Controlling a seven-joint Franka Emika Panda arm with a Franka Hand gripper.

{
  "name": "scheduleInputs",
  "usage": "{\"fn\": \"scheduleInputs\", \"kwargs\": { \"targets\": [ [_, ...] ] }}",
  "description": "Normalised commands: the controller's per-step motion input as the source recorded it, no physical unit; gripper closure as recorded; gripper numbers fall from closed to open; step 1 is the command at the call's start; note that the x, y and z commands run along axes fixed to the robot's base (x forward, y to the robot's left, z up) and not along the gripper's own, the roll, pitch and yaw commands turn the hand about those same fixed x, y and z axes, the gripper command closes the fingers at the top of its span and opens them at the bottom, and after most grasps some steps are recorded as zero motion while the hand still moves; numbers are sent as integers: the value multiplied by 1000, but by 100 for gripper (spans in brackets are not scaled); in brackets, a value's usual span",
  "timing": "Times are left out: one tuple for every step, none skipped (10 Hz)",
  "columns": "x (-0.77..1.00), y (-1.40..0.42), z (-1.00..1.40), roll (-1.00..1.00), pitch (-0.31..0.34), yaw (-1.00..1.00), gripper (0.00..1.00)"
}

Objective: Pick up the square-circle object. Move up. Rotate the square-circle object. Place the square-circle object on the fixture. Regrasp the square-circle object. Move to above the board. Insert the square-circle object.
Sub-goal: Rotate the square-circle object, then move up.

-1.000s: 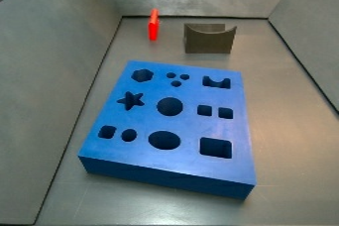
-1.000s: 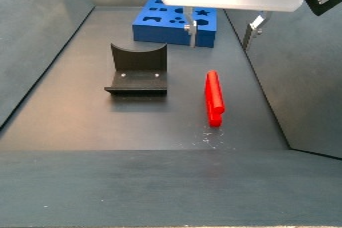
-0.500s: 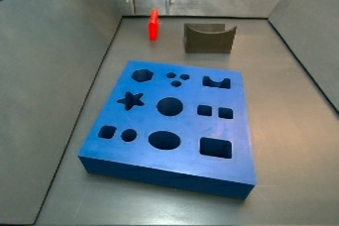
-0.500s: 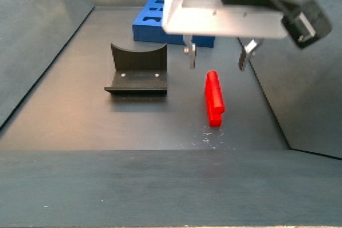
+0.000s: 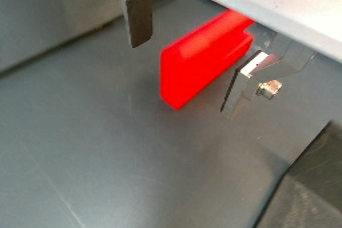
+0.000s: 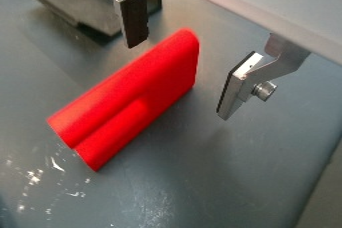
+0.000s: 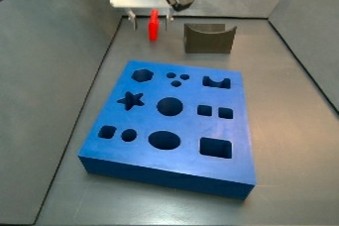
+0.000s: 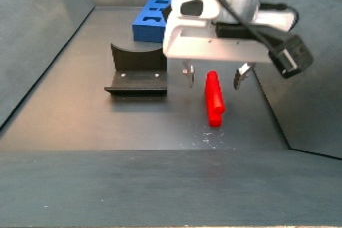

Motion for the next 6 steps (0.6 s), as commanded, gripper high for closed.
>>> {"fn": "scheduleInputs", "kwargs": {
  "targets": [
    [43, 8, -480, -78, -45, 17, 0],
    [40, 9, -363, -82, -53, 20, 0],
    [38, 8, -212, -88, -58, 23, 0],
    [0, 0, 0, 0, 0, 0, 100],
    [0, 0, 833, 0, 0, 0, 100],
    [-16, -2, 807, -1, 13, -1, 100]
  ]
}}
